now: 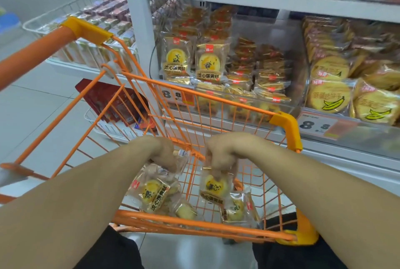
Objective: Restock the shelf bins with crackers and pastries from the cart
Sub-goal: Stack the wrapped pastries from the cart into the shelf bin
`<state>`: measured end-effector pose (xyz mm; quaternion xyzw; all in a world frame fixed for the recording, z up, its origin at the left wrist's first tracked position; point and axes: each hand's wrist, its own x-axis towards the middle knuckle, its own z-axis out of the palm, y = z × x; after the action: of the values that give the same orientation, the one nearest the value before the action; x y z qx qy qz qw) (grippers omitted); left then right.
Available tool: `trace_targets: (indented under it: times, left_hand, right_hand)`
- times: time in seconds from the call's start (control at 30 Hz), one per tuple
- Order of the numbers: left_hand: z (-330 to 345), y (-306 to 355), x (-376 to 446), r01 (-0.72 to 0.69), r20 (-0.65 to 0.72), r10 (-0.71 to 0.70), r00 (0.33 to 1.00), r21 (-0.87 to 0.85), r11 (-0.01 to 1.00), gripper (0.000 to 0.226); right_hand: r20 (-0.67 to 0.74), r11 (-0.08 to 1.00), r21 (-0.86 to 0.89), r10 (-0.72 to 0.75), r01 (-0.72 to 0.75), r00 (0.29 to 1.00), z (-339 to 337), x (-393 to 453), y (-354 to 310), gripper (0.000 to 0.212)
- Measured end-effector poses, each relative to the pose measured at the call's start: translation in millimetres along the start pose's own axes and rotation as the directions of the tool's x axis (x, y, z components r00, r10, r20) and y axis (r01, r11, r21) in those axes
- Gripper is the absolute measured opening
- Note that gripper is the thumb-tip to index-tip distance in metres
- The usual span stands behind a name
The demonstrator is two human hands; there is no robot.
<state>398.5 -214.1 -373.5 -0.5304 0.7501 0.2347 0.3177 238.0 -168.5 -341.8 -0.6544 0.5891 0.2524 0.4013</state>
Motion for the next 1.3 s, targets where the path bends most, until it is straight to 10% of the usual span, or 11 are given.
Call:
trace_targets:
  times: [0.2,0.4,0.67,0.77,0.97,1.07,1.3]
  left_hand:
    - [-36,9,-23,-0.136,-0.070,0.118,0.991,-0.391,0.910,0.032]
    - [-47,13,-36,-0.137,-0.093,0.264,0.960,-0.978,0.155,0.039]
    - [-56,30,-70,-0.114,-0.267,0.455,0.850,-0.935,-0.336,0.055]
    - [-57,34,-74,-0.223,-0.378,0.418,0.826,-0.901,-0.373,0.053]
    - [-54,42,-67,-0.428,-0.512,0.092,0.854,-0.792,-0.436,0.028]
    - [-47,49,-68,-0.546,-0.568,-0.029,0.823,-0.775,-0.319,0.017]
    - [-42,56,-72,-0.473,-0.561,0.059,0.825,-0.745,-0.470,0.043]
  right_hand:
    - [-0.192,0.971,0.050,-0.222,0.235,0.956,-22,-32,33,0.037]
    - [-0.429,0.678,0.459,-0.396,0.574,0.812,-42,-67,73,0.044]
    - [-0.734,0.150,0.661,-0.071,0.735,0.675,-46,-54,77,0.043]
    - [-0.771,0.057,0.637,0.062,0.769,0.634,-47,-52,67,0.066]
    - [-0.783,-0.170,0.560,0.211,0.811,0.585,-47,-53,60,0.028]
    - [-0.786,-0.139,0.525,0.298,0.840,0.541,-40,-47,41,0.035]
    - [-0.794,-0.055,0.505,0.363,0.861,0.489,-25,-37,15,0.038]
